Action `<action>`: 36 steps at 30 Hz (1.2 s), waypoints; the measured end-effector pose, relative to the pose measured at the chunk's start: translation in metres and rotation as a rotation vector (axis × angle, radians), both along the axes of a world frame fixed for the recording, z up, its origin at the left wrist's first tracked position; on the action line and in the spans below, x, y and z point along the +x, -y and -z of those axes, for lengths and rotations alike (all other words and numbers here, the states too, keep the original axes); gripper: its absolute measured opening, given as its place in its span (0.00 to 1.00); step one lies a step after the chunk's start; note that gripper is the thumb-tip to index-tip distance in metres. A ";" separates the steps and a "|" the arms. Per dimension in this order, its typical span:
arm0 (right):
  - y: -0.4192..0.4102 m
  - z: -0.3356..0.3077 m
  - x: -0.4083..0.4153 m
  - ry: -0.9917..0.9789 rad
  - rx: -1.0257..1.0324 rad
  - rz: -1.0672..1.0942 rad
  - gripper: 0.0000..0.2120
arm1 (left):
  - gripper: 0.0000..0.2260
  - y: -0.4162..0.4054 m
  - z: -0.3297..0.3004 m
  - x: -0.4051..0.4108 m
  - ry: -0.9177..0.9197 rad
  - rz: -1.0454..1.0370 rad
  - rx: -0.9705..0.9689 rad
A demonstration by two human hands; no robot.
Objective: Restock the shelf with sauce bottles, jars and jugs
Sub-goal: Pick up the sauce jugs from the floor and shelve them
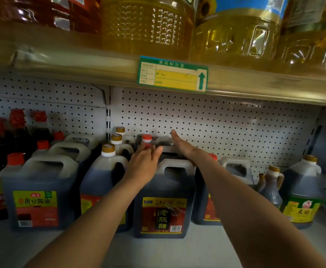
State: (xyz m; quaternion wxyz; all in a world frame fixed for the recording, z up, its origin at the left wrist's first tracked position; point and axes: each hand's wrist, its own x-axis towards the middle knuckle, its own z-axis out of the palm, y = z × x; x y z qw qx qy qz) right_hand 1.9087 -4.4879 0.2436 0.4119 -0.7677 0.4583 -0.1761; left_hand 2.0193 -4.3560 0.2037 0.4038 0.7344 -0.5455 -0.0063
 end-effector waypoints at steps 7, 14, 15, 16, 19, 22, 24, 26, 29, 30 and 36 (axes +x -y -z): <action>-0.056 0.002 -0.047 0.013 -0.286 -0.198 0.37 | 0.23 0.004 -0.002 0.012 0.037 0.103 0.009; -0.098 0.033 -0.084 -0.380 -0.740 -0.303 0.60 | 0.47 -0.040 0.019 0.012 0.487 0.245 -0.033; -0.098 0.039 -0.080 -0.444 -0.796 -0.269 0.63 | 0.51 -0.043 0.021 0.011 0.597 0.211 0.028; -0.101 0.043 -0.077 -0.497 -0.859 -0.232 0.65 | 0.55 -0.046 0.021 0.009 0.695 0.171 0.081; -0.104 0.054 -0.065 -0.597 -1.039 -0.109 0.64 | 0.62 -0.052 0.023 0.001 0.860 0.071 0.191; -0.105 0.058 -0.061 -0.615 -1.063 -0.055 0.64 | 0.63 -0.055 0.023 -0.004 0.924 0.008 0.223; -0.109 0.054 -0.060 -0.616 -1.030 -0.062 0.68 | 0.62 -0.054 0.022 -0.005 0.926 -0.003 0.218; -0.110 0.053 -0.059 -0.615 -1.043 -0.049 0.67 | 0.63 -0.052 0.023 -0.003 0.934 0.001 0.197; -0.107 0.052 -0.056 -0.591 -1.041 -0.043 0.66 | 0.63 -0.048 0.022 0.001 0.936 0.010 0.190; -0.105 0.051 -0.056 -0.579 -1.030 -0.047 0.66 | 0.63 -0.046 0.021 0.002 0.932 0.013 0.197; -0.100 0.050 -0.056 -0.571 -1.009 -0.043 0.65 | 0.62 -0.041 0.021 0.007 0.910 0.033 0.181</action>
